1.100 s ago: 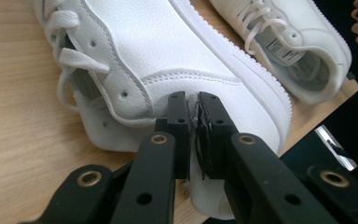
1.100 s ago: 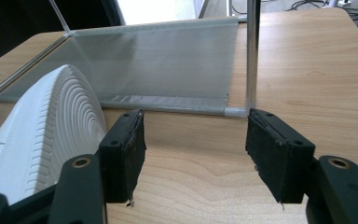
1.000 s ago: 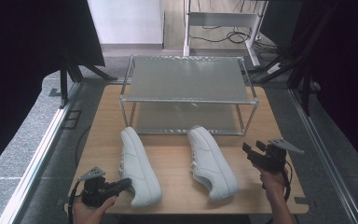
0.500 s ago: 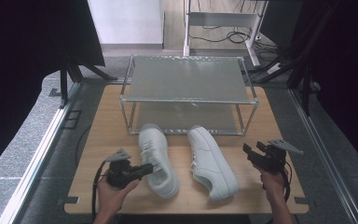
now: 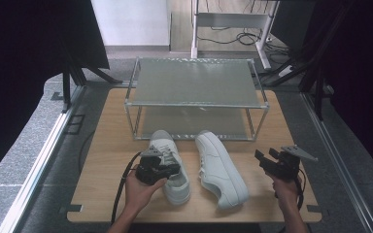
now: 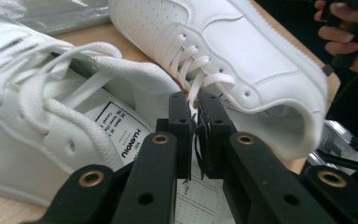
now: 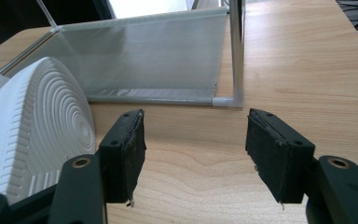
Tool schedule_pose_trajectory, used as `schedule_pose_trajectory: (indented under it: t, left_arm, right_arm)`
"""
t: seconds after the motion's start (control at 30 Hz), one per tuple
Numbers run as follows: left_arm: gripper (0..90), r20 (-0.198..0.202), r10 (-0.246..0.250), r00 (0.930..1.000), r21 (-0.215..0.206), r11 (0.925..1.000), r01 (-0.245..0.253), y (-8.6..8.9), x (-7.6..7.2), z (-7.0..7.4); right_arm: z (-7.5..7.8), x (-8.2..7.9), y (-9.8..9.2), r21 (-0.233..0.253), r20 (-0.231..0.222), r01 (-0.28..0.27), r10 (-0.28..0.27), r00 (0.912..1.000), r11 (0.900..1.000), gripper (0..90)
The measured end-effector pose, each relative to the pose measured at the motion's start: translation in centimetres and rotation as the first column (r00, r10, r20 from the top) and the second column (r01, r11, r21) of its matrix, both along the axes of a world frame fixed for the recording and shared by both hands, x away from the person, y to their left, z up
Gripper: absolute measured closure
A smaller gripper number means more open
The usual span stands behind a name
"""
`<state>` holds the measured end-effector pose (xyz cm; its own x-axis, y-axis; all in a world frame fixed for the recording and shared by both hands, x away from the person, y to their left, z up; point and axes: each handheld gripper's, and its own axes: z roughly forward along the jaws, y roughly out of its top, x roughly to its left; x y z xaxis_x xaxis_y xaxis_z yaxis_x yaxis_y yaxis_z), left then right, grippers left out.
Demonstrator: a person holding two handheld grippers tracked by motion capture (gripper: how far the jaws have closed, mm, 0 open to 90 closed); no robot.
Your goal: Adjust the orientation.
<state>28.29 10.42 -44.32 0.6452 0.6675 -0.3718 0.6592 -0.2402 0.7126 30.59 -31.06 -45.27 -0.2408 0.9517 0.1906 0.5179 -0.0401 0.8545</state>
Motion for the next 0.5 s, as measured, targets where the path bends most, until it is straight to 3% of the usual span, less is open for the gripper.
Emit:
schedule_pose_trajectory:
  t: [0.13, 0.3, 0.4, 0.5]
  left_arm:
    - [85.2, -0.032, -0.020, 0.9993, 0.010, 0.9997, 0.021, -0.7, 0.0, -1.2]
    - [86.5, -0.064, -0.038, 0.9972, 0.013, 0.9991, 0.039, -0.7, 0.1, -1.6]
    - [87.6, -0.075, -0.041, 0.9963, 0.055, 0.9975, 0.045, -0.8, 0.0, -2.3]
    - [88.6, -0.082, -0.052, 0.9953, 0.053, 0.9970, 0.056, -0.6, 0.0, -2.3]
  right_arm:
    - [-0.1, 0.0, 0.1, -0.011, -0.003, 0.000, 0.000, 1.0000, 1.000, 37.5]
    - [-0.3, 0.0, -0.1, -0.011, -0.007, 0.009, -0.010, 0.9999, 1.000, 37.5]
    - [-0.4, 0.0, 0.0, -0.012, -0.009, 0.007, -0.007, 0.9999, 1.000, 37.4]
    - [-0.5, 0.0, 0.3, -0.019, -0.014, -0.003, 0.002, 0.9999, 1.000, 37.5]
